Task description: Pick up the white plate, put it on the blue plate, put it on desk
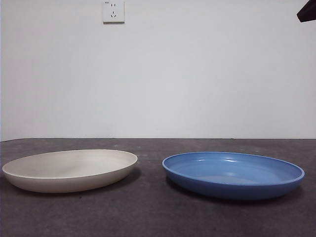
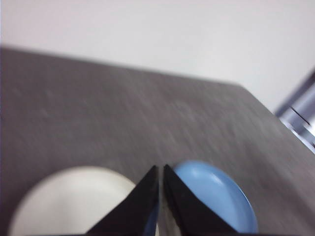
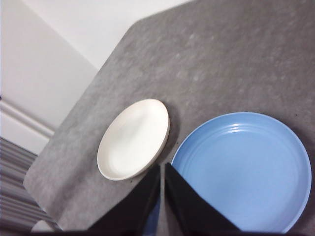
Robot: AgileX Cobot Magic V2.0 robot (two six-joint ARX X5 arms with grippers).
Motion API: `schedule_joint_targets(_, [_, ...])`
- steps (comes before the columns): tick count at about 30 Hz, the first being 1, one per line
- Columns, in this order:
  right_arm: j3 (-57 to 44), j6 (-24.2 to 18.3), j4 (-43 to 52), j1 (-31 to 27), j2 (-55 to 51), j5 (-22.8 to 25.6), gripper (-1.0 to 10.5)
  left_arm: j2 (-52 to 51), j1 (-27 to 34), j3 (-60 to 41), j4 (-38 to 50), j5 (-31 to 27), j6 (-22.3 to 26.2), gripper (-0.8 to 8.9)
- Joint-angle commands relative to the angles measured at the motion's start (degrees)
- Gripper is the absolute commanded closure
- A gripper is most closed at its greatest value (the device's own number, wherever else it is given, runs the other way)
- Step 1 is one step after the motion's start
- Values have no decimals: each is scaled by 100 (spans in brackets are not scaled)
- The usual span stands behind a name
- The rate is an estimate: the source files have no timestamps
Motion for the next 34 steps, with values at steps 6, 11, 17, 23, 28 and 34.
schedule_joint_targets(6, [723, -861, -796, 155, 326, -13, 937, 304, -98, 94, -455, 671, 52, 797])
schedule_joint_targets(11, [988, -1034, -1102, 229, 413, -26, 937, 507, -103, 96, -664, 1145, 48, 796])
schedule_joint_targets(17, [994, -1075, -1075, 229, 409, 4, 937, 546, -144, 96, -931, 1174, 55, 786])
schedule_joint_targets(23, [994, -1099, -1080, 229, 409, 4, 930, 544, -144, 96, -918, 1174, 55, 509])
schedule_joint_targets(28, [994, -1104, -1071, 229, 409, 7, 544, 544, -144, 96, -905, 1174, 55, 250])
schedule_joint_targets(34, [994, -1097, -1071, 229, 409, 2, 342, 544, -144, 96, -916, 1174, -42, 250])
